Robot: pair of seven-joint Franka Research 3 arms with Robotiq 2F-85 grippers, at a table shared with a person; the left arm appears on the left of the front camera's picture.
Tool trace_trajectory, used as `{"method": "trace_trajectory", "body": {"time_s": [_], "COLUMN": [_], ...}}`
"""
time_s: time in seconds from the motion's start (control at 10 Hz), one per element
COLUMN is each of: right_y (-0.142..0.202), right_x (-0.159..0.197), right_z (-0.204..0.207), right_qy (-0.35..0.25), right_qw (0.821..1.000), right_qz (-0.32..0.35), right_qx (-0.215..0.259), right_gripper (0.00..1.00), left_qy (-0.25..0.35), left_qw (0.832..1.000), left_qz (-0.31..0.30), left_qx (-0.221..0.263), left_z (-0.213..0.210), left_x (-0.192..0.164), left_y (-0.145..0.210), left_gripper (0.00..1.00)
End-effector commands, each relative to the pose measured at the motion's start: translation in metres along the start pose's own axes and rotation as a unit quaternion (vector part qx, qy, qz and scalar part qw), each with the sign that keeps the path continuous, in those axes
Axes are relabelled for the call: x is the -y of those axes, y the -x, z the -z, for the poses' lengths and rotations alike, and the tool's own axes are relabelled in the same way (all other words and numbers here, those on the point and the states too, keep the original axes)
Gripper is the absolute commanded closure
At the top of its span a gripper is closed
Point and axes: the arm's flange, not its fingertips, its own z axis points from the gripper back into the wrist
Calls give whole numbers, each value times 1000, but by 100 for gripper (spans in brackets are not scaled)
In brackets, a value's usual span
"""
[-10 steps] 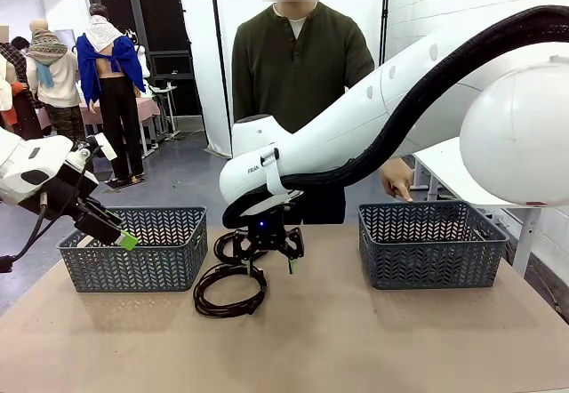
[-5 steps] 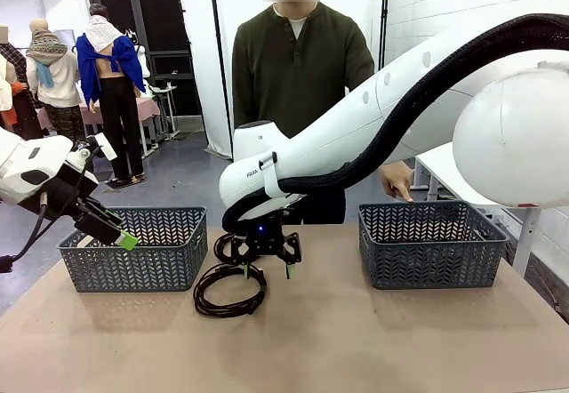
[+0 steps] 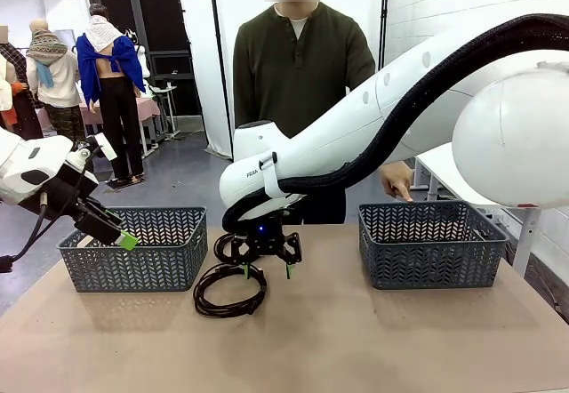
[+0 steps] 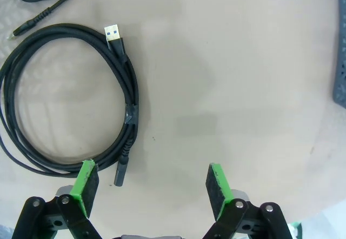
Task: Organize the cables according to human instructions.
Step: Pick up a bundle of cables and place it in the basket indicated by the human.
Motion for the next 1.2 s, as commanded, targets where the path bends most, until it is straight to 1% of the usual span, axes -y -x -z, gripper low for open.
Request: {"method": "trace_trajectory", "body": {"time_s": [0.0, 0.3, 0.6, 0.8, 1.1], "right_y": [-4, -8, -9, -13, -19], "right_x": [-3, -4, -7, -8, -5], "right_z": [4, 15, 25, 31, 36], "right_qy": [1, -2, -9, -2, 10], "right_qw": [1000, 1000, 1000, 999, 999], "right_qz": [4, 7, -13, -25, -22], "right_qx": [4, -3, 18, 20, 26], "right_gripper": [0, 0, 0, 0, 0], "left_qy": [7, 7, 7, 7, 7], "left_qw": [1000, 1000, 1000, 1000, 1000], "left_qz": [1, 1, 1, 1, 1], "left_qx": [4, 4, 4, 4, 4], "left_z": [1, 1, 1, 1, 1], "left_x": [-3, -3, -3, -3, -3], "left_y": [1, 1, 1, 1, 1], "left_gripper": [0, 0, 0, 0, 0]}}
